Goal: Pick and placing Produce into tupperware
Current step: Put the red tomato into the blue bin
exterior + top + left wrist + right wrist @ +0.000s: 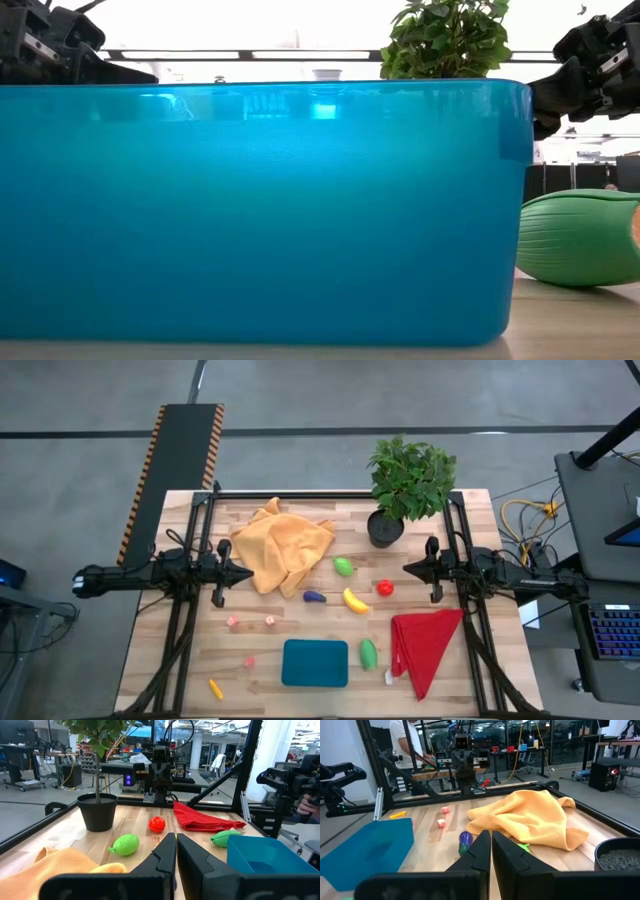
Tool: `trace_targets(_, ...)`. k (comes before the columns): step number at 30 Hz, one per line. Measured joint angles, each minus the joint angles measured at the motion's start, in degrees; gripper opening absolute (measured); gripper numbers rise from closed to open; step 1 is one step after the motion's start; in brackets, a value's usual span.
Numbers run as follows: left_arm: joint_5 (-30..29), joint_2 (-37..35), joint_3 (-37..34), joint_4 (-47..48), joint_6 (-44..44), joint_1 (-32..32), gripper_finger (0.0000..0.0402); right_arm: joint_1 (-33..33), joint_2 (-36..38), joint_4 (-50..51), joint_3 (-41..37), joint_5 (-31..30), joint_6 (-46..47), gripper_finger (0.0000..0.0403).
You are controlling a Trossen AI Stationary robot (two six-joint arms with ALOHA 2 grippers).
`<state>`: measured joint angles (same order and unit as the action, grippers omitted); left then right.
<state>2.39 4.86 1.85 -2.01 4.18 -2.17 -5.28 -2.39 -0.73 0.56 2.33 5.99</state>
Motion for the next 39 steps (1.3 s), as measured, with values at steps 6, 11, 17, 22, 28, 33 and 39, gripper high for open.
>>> trace_targets(6,0.0,0.1,0.0,-0.5,0.0,0.0,0.0000,0.0,0.0,-0.3,0.0,0.0,0.0,0.0009)
trace_targets(11,-1.9,0.1,0.0,-1.3,-0.2,0.0,0.0000,0.0,0.0,-0.3,0.0,0.0,0.0,0.0009)
trace_targets(17,-1.9,0.0,0.0,-2.5,-0.2,0.0,0.0000,0.0,0.0,-1.5,0.0,0.0,0.0,0.0009)
trace_targets(22,-1.9,0.0,0.0,-8.5,-1.6,0.0,0.0000,0.0,0.0,-9.1,0.0,1.9,0.0,0.0011)
trace_targets(28,-1.8,0.0,0.0,-13.8,-4.8,0.0,0.0000,0.1,-0.1,-13.0,1.0,5.4,1.3,0.0066)
trace_targets(33,-1.8,0.2,0.0,-13.8,-4.8,0.0,0.0000,1.0,-1.8,-12.9,4.0,7.6,0.0,0.0148)
trace_targets(39,-2.0,1.3,0.0,-13.5,-4.7,0.0,0.0000,3.6,-8.7,-12.4,9.9,10.1,-1.0,0.0226)
